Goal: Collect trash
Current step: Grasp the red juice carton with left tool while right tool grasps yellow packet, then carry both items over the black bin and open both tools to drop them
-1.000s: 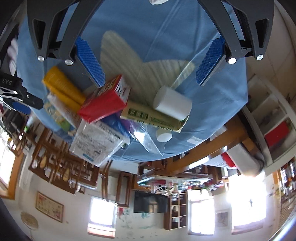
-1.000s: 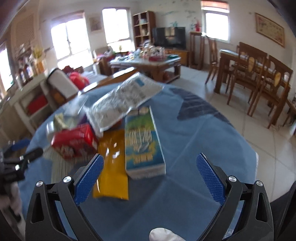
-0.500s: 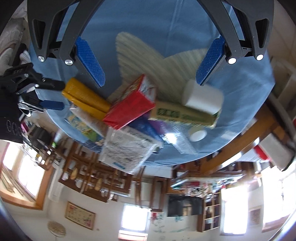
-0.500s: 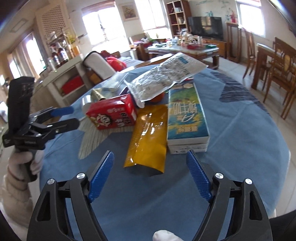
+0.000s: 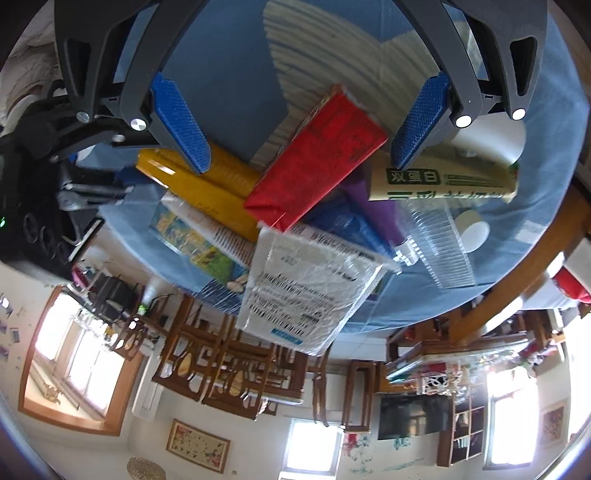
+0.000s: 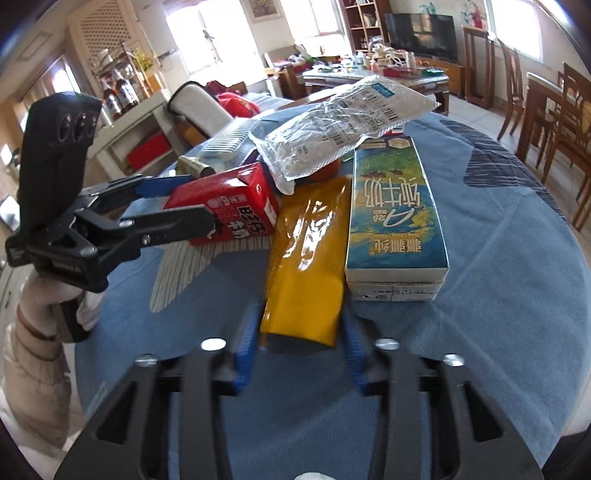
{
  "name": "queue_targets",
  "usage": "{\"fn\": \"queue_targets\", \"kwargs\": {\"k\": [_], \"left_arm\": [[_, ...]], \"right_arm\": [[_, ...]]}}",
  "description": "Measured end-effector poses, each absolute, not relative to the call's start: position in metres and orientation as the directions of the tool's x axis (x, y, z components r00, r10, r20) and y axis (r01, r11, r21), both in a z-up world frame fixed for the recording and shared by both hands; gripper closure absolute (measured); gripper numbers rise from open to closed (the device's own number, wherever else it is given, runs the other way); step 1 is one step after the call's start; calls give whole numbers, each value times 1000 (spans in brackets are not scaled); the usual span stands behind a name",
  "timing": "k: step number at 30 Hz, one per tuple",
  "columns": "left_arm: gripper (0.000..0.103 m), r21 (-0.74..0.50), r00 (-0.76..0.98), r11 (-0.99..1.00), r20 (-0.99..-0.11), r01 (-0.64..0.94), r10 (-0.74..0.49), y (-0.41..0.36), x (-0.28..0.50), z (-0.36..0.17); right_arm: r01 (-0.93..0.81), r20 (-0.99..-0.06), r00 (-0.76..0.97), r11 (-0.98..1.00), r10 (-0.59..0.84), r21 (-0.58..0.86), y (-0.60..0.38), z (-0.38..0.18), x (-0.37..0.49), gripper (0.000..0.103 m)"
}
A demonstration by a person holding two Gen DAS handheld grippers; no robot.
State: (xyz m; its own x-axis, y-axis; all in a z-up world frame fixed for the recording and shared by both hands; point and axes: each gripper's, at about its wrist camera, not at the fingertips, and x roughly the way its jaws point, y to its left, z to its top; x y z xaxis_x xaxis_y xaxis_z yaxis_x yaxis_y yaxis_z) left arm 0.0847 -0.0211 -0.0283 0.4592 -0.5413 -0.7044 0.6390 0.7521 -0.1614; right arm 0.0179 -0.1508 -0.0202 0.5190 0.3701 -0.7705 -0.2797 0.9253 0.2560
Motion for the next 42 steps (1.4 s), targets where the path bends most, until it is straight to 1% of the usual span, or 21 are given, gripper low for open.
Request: {"fn": "queue_targets", "kwargs": {"k": [1,2,3,4,5,6,7,8,9,10,11,15,19,24,28,32,37,40,42], "left_arm": [[7,-173,452,749,-703,640,-549,-22,87,-28],[8,-184,445,745,-702,641,-556,-22,87,-28],[13,-202,428,738,-705,644,-566,-23,89,-28],[22,-215,411,733,-710,646,-571,-25,92,-30],[28,-232,387,726,-720,648,-576,-27,94,-33],[38,-240,370,722,-730,648,-574,-29,94,-36],[45,-243,357,722,-740,648,-569,-30,95,-39],[48,-244,346,722,-750,648,-564,-30,94,-42],[59,-252,328,720,-761,646,-560,-32,95,-44],[67,-256,326,721,-761,644,-561,-32,95,-44],[68,-258,328,723,-760,641,-562,-32,95,-43],[72,-289,331,727,-745,622,-580,-29,93,-39],[72,-317,365,718,-693,620,-622,-21,82,-21],[72,-309,411,714,-647,628,-642,-20,59,4],[72,-323,419,686,-601,652,-681,-30,38,23],[72,-325,405,645,-565,692,-719,-50,14,35],[72,-326,345,559,-526,762,-777,-109,-13,44],[72,-332,283,491,-511,806,-811,-151,-28,43],[72,-332,226,438,-519,835,-824,-188,-37,39]], "right_arm": [[-278,-767,523,925,371,258,-151,-20,18,77],[-275,-763,527,925,374,262,-151,-19,18,85],[-272,-762,528,925,375,266,-152,-19,17,88],[-270,-760,529,924,377,270,-155,-21,16,89],[-271,-758,529,923,381,275,-159,-21,14,91],[-271,-756,530,921,384,279,-161,-21,13,92],[-271,-753,532,920,387,282,-164,-23,10,92],[-270,-751,534,920,388,283,-166,-23,8,93],[-270,-746,539,919,391,286,-167,-22,7,94],[-269,-742,542,918,393,290,-169,-21,5,94],[-266,-738,546,917,396,295,-171,-20,3,94],[-265,-711,560,905,425,332,-181,-16,-9,95],[-273,-694,574,901,434,338,-188,-8,-22,95],[-270,-663,615,904,427,331,-203,10,-43,95],[-270,-636,650,908,417,319,-218,29,-66,95],[-218,-603,716,933,352,286,-249,49,-97,95],[-117,-573,781,960,246,253,-305,71,-136,95],[-49,-586,794,979,159,200,-339,74,-160,95],[7,-611,785,985,100,170,-367,69,-179,95]]}}
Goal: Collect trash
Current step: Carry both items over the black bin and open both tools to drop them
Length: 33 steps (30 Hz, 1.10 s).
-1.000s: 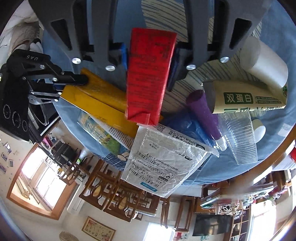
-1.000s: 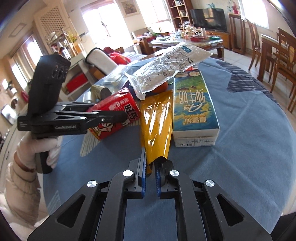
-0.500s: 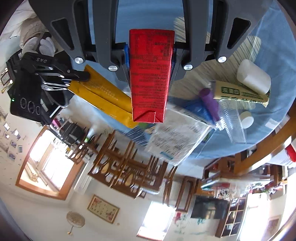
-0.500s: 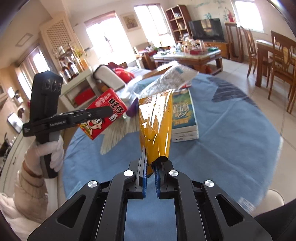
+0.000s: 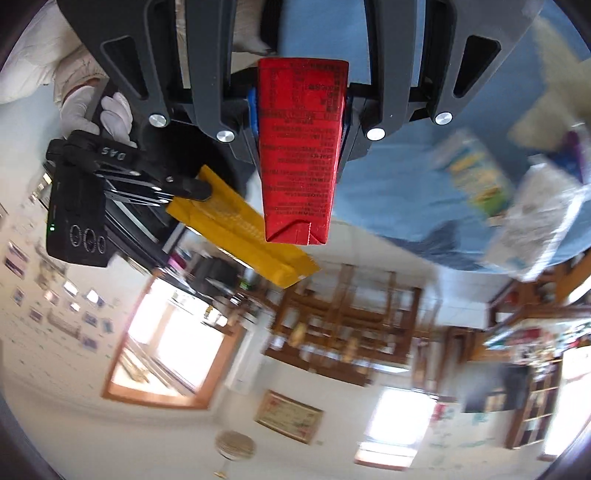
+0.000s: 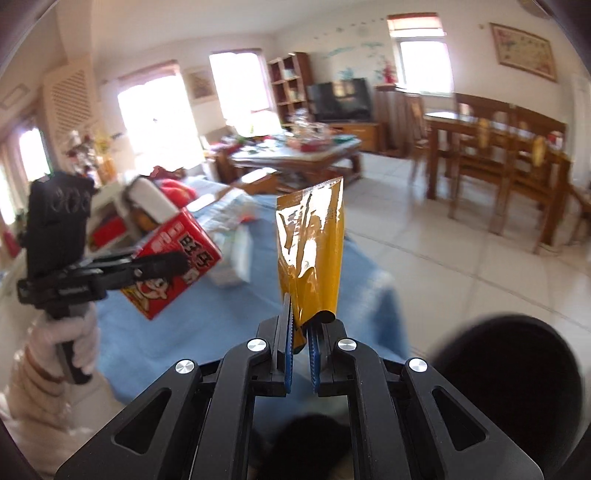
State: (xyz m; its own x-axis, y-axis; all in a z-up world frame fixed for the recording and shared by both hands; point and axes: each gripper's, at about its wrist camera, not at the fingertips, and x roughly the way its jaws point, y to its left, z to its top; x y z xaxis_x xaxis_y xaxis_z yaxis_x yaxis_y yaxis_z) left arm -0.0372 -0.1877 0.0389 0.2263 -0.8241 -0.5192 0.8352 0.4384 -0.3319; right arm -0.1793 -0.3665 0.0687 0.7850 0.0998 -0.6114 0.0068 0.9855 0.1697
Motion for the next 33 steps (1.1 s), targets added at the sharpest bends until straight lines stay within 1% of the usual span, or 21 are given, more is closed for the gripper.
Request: {"fn": "queue_targets", "kwargs": {"k": [4,9,12,15,18,23,31,32,33], "left_arm": [[72,-338,124,348,-536,874,-835,-250,-55,31],[72,-353,-15,224,-562,908,-827,-333,-80,10],[72,-354,-73,174,-587,919,-807,-370,-94,-3],[72,-326,-94,152,-628,933,-773,-405,-106,-22],[72,-309,-101,147,-660,940,-744,-420,-113,-33],[72,-258,-82,151,-712,954,-697,-434,-123,-45],[72,-233,-71,158,-745,960,-663,-432,-128,-56],[72,-222,-66,155,-747,963,-661,-431,-128,-56],[72,-212,-62,151,-751,965,-658,-431,-129,-56]], "right_arm": [[132,-662,749,981,-4,143,-427,48,-224,95],[274,-722,685,952,-96,133,-495,14,-274,95],[317,-759,640,941,-120,119,-516,-9,-291,95],[338,-795,593,935,-124,106,-534,-29,-298,95],[340,-815,566,935,-120,98,-544,-45,-302,95],[333,-823,555,939,-123,84,-536,-52,-301,95],[330,-833,542,939,-108,93,-512,-52,-283,94],[332,-834,542,939,-107,95,-510,-51,-283,93],[332,-834,541,938,-105,98,-510,-51,-280,86]]}}
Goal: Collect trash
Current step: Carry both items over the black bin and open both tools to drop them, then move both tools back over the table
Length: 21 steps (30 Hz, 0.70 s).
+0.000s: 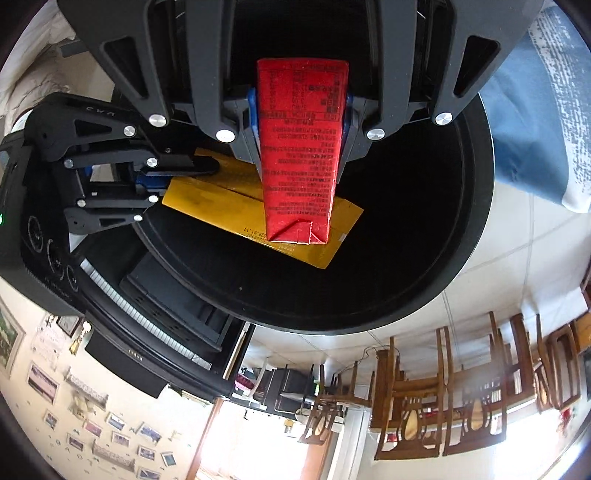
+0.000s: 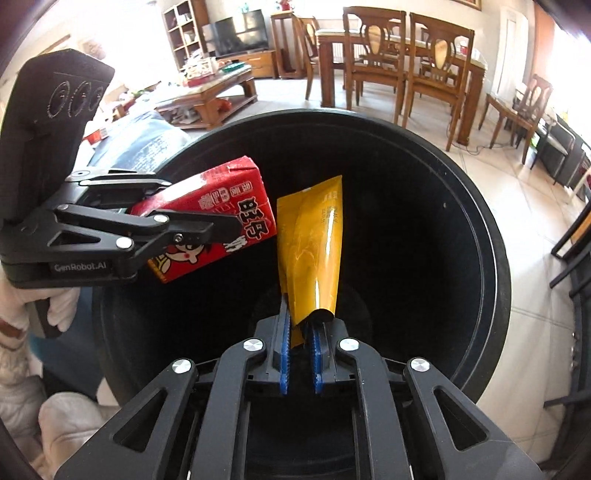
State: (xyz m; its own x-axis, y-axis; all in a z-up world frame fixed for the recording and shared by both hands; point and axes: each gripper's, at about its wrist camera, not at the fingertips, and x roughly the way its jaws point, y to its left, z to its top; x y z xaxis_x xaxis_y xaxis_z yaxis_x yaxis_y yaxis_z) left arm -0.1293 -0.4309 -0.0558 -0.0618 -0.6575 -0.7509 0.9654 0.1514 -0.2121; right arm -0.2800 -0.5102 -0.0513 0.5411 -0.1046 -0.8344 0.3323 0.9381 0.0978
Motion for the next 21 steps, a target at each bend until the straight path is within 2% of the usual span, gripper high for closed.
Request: {"fn": "queue_targets", "kwargs": {"k": [5,8,11,14,15,16,18,21], "left_arm": [[70,-197,-55,144,-753,970,-656,-430,-136,-50],[70,-204,-60,136,-737,969,-674,-421,-137,-44],[68,-199,-49,137,-717,970,-695,-410,-137,-35],[43,-198,-18,157,-676,968,-737,-390,-136,-21],[31,-189,4,171,-660,967,-751,-383,-136,-16],[27,-178,30,185,-639,966,-769,-373,-135,-9],[24,-171,65,212,-613,962,-787,-355,-130,1],[14,-170,126,273,-584,947,-802,-324,-120,11]], "right_arm": [[331,-828,549,940,-118,85,-508,-46,-279,71],[330,-823,554,941,-128,76,-504,-43,-278,69],[333,-812,564,941,-148,59,-498,-38,-278,62],[330,-784,599,942,-163,56,-490,-27,-279,59],[327,-768,618,943,-169,56,-487,-22,-279,52],[325,-744,644,944,-176,57,-483,-13,-279,49],[316,-703,688,946,-178,70,-476,0,-277,35],[284,-640,752,953,-156,102,-461,20,-268,24]]}}
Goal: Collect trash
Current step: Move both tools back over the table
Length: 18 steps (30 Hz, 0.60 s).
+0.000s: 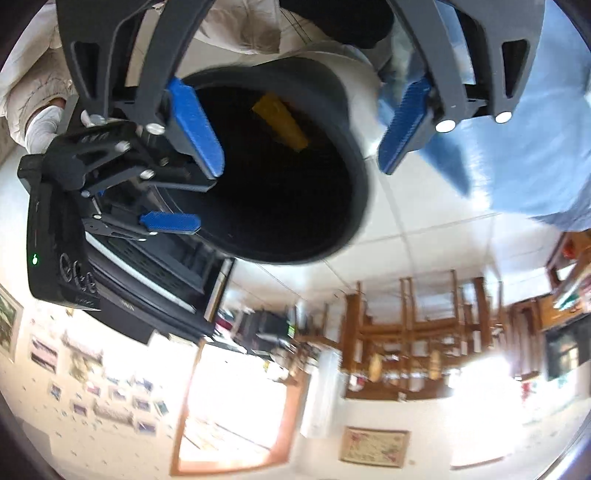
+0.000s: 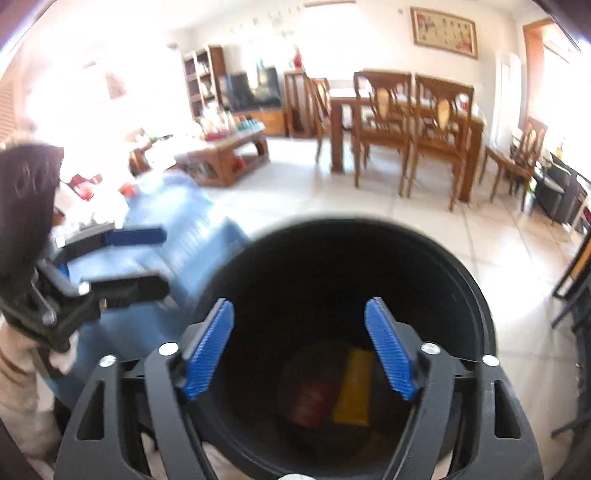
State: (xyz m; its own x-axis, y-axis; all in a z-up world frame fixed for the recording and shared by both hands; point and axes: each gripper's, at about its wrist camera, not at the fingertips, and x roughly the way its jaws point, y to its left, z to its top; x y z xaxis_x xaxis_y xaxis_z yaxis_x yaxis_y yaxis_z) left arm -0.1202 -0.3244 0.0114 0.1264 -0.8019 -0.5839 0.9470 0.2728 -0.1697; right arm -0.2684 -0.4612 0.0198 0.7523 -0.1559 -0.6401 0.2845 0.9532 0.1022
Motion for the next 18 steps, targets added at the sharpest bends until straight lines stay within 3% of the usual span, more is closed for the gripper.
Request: {"fn": "queue_targets", "kwargs": {"k": [6,18], "left_arm": [[7,-140,289,433,-559,891,-777,-254,-93,26],[5,-131,565,720,-532,681,-631,-95,-25,32]], "right_arm": [[151,-582,812,978,-39,146,-412,49,-228,10],[-108,-602,784,988,151,107,-271,59,-111,9]]}}
